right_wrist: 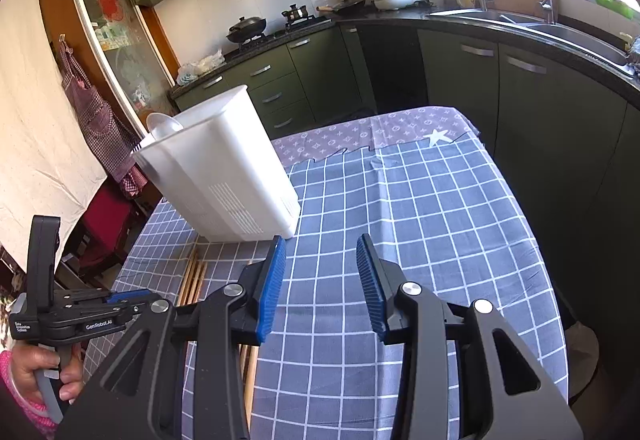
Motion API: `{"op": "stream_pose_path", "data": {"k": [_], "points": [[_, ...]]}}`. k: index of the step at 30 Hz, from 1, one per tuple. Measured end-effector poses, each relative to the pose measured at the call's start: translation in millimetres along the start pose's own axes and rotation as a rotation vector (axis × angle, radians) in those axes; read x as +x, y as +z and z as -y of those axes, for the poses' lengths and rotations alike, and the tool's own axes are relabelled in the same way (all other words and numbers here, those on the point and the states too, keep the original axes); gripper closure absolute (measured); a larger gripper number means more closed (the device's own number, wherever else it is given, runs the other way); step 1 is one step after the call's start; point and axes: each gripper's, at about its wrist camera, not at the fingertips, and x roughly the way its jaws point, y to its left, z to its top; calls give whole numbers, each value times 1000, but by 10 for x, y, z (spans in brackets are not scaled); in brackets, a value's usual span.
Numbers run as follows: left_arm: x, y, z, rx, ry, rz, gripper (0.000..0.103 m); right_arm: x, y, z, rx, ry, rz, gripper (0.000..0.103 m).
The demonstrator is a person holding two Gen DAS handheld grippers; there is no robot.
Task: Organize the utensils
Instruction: 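Grasp a wooden chopstick with the left tool while the right tool returns to the table, then close the right tool on another wooden chopstick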
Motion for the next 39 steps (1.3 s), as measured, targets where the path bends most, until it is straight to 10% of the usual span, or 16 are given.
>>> {"op": "stream_pose_path", "data": {"k": [30,39], "points": [[347,276,38,4,51,-108,96,104,77,-118,-42,23,-81,62],[-131,298,-40,-15,2,48,96,326,44,-390,-116,51,-202,62]]}}
